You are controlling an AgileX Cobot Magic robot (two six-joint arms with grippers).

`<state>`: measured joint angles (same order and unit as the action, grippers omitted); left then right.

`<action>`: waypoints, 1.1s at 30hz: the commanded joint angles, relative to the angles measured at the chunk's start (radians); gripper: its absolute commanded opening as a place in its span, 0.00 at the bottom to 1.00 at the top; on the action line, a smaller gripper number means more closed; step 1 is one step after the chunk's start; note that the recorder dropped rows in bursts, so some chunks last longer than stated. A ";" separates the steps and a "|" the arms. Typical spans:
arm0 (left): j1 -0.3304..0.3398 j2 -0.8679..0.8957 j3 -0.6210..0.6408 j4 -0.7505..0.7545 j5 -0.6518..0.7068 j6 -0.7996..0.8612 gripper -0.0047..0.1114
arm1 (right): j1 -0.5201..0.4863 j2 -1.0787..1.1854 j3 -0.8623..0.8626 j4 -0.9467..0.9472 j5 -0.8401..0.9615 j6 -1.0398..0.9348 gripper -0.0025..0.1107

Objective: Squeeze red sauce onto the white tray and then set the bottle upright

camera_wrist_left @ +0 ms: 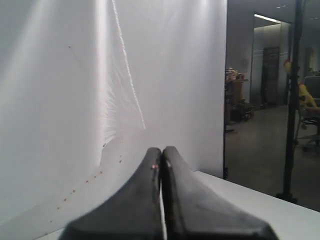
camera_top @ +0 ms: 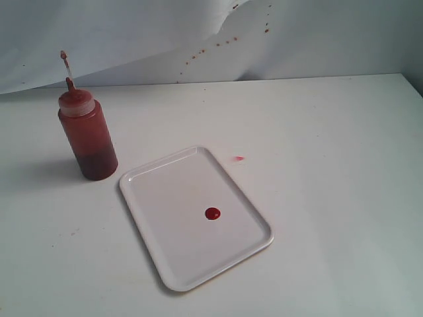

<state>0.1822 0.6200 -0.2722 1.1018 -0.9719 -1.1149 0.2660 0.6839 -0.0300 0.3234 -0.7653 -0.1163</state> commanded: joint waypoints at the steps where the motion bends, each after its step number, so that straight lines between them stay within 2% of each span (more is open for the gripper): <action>1: -0.087 -0.004 0.005 -0.003 0.004 -0.008 0.04 | -0.008 -0.007 0.005 -0.001 -0.001 -0.008 0.02; 7: -0.200 -0.022 0.005 -0.003 0.004 -0.008 0.04 | -0.008 -0.007 0.005 -0.001 -0.001 -0.010 0.02; 14: -0.324 -0.163 0.005 0.009 0.002 -0.008 0.04 | -0.008 -0.007 0.005 -0.001 -0.001 -0.010 0.02; 23: -0.335 -0.225 0.005 0.017 0.008 -0.005 0.04 | -0.008 -0.007 0.005 -0.001 -0.001 -0.008 0.02; 26: -0.338 -0.225 0.005 0.102 0.044 -0.005 0.04 | -0.008 -0.007 0.005 -0.001 -0.001 -0.008 0.02; 30: -0.380 -0.225 0.005 0.270 0.159 -0.068 0.04 | -0.008 -0.007 0.005 -0.001 -0.001 -0.008 0.02; 33: -0.416 -0.225 0.005 0.306 0.238 -0.119 0.04 | -0.008 -0.007 0.005 -0.001 -0.001 -0.010 0.02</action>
<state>-0.2054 0.4007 -0.2722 1.3673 -0.8080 -1.1806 0.2660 0.6839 -0.0300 0.3234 -0.7653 -0.1163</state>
